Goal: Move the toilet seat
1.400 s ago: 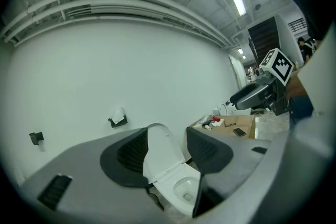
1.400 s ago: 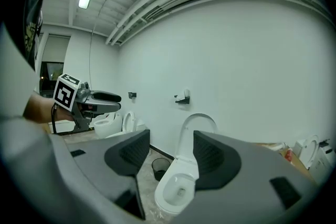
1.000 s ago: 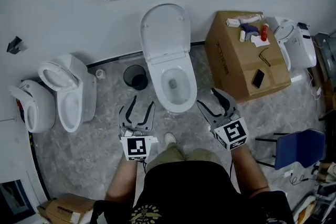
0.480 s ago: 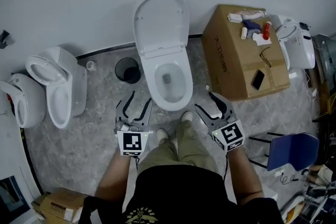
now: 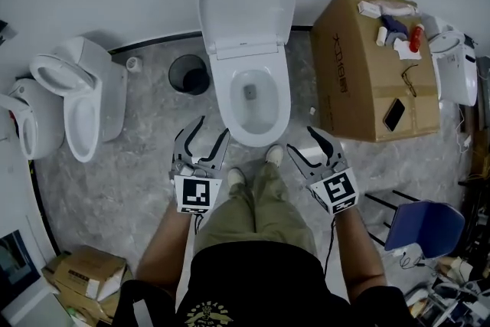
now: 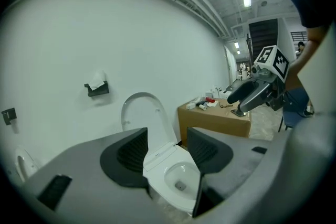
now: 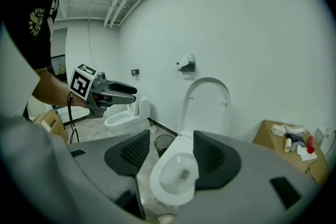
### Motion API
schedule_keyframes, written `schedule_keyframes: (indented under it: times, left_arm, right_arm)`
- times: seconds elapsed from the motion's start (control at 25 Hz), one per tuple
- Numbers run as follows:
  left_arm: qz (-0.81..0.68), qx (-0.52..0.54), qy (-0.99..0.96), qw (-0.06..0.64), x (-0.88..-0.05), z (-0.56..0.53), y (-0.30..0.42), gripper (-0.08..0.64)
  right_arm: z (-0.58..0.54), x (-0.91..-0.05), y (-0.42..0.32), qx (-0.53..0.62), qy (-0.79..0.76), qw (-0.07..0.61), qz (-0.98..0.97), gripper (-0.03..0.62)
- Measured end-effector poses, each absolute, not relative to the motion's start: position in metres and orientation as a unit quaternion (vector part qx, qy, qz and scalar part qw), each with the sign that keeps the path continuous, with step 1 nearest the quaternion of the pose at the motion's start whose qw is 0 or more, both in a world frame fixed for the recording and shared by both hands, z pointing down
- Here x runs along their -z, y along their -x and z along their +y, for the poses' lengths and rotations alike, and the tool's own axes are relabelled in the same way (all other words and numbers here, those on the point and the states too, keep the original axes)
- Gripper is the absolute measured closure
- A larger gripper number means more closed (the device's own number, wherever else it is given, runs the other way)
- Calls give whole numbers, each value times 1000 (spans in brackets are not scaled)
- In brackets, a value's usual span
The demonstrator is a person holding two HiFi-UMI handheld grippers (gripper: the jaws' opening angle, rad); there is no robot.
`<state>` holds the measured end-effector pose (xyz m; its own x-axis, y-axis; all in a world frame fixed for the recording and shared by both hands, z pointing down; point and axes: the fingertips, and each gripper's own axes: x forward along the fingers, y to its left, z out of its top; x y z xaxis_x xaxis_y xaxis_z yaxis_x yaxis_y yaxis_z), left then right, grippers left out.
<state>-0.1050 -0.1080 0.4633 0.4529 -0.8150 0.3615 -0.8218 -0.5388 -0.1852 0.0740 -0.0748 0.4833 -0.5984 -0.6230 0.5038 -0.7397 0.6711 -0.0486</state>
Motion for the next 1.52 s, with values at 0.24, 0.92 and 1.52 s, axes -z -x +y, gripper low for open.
schedule_keyframes:
  times: [0.24,0.92,1.52]
  left_arm:
    - [-484,-225,-845,30,-510,-115,107,325]
    - [-489,-257,-829,92,-641,-133,115,325]
    - [-461,-292,-825,146,-762,-116,110,325]
  right_arm:
    - [-90,-527,-71,-144,-370,241,-886,341]
    - [-118,-654,-55,-182,-368,260,-874,341]
    - [-113,-788,-88,-222,-359,317,-849,341]
